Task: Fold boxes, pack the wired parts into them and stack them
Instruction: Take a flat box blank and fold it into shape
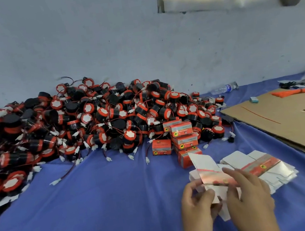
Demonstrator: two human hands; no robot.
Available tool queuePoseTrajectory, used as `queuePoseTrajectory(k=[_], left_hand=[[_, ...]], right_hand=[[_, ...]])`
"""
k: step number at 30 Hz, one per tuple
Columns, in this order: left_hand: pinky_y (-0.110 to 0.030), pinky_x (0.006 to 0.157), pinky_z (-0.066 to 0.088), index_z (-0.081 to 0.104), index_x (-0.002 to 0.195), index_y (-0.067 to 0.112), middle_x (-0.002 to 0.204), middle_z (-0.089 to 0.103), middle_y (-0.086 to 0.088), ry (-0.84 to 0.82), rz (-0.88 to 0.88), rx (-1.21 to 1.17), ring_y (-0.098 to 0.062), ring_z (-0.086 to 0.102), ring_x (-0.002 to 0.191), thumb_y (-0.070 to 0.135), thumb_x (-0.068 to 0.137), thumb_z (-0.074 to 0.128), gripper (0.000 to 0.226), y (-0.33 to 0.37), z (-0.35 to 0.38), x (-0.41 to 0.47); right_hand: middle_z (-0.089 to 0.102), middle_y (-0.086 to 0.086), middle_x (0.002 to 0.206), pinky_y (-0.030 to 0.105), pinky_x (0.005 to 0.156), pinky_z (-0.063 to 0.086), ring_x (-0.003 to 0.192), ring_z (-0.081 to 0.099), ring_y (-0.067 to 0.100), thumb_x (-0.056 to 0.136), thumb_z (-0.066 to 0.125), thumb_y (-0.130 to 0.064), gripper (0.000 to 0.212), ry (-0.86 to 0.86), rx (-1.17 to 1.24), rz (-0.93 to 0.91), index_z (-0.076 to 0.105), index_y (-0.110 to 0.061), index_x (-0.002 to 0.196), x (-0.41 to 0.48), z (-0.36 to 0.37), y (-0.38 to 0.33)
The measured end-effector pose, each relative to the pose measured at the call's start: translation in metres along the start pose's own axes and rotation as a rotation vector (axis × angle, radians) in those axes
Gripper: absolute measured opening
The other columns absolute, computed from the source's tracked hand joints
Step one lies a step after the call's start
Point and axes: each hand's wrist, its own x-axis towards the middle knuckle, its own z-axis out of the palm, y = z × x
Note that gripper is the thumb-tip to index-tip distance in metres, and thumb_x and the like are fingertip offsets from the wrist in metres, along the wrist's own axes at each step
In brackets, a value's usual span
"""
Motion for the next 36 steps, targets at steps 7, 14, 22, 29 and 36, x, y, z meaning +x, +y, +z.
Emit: queuePoseTrajectory(k=[7,14,22,29,36], left_hand=[[-0.031,0.065,0.059,0.071,0.109,0.019,0.080,0.075,-0.010,-0.018,0.326,0.216,-0.017,0.068,0.069,-0.013,0.092,0.057,0.039,0.022,-0.031,-0.046],[-0.011,0.067,0.054,0.075,0.093,0.056,0.080,0.076,0.016,0.289,0.863,0.618,0.000,0.069,0.070,0.023,0.087,0.066,0.035,0.038,-0.082,-0.077],[-0.018,0.099,0.044,0.065,0.125,0.031,0.138,0.060,0.010,0.147,0.729,0.977,0.000,0.053,0.110,0.011,0.093,0.070,0.038,0.075,-0.174,-0.121],[-0.008,0.093,0.047,0.042,0.146,0.046,0.141,0.053,0.027,0.244,0.847,0.760,0.009,0.048,0.130,0.033,0.050,0.095,0.110,0.090,-0.208,-0.155],[-0.024,0.096,0.050,0.060,0.125,0.036,0.132,0.065,0.010,0.181,0.869,0.802,-0.010,0.061,0.124,0.050,0.066,0.087,0.066,0.121,-0.225,-0.168]], right_hand=[[0.040,-0.002,0.149,0.037,0.111,0.038,0.136,0.039,0.017,0.080,0.068,-0.062,0.056,-0.239,0.214,-0.078,0.054,-0.044,0.130,0.000,-0.013,-0.032],[0.063,0.005,0.109,0.032,0.082,0.057,0.094,0.067,0.019,0.058,0.094,-0.042,0.061,-0.418,0.528,0.018,0.054,-0.024,0.101,-0.050,0.010,-0.077],[0.076,0.017,0.095,0.050,0.076,0.061,0.087,0.075,0.035,0.081,0.078,-0.008,0.032,-0.696,1.102,0.275,0.063,-0.004,0.109,-0.106,0.033,-0.127],[0.069,0.038,0.103,0.039,0.064,0.045,0.091,0.066,0.048,0.062,0.082,-0.040,0.064,-1.172,1.329,0.770,0.056,-0.004,0.107,-0.139,0.034,-0.155],[0.072,0.025,0.109,0.058,0.064,0.059,0.094,0.073,0.040,0.043,0.089,-0.049,0.080,-1.218,1.090,0.723,0.074,-0.016,0.115,-0.147,0.042,-0.148]])
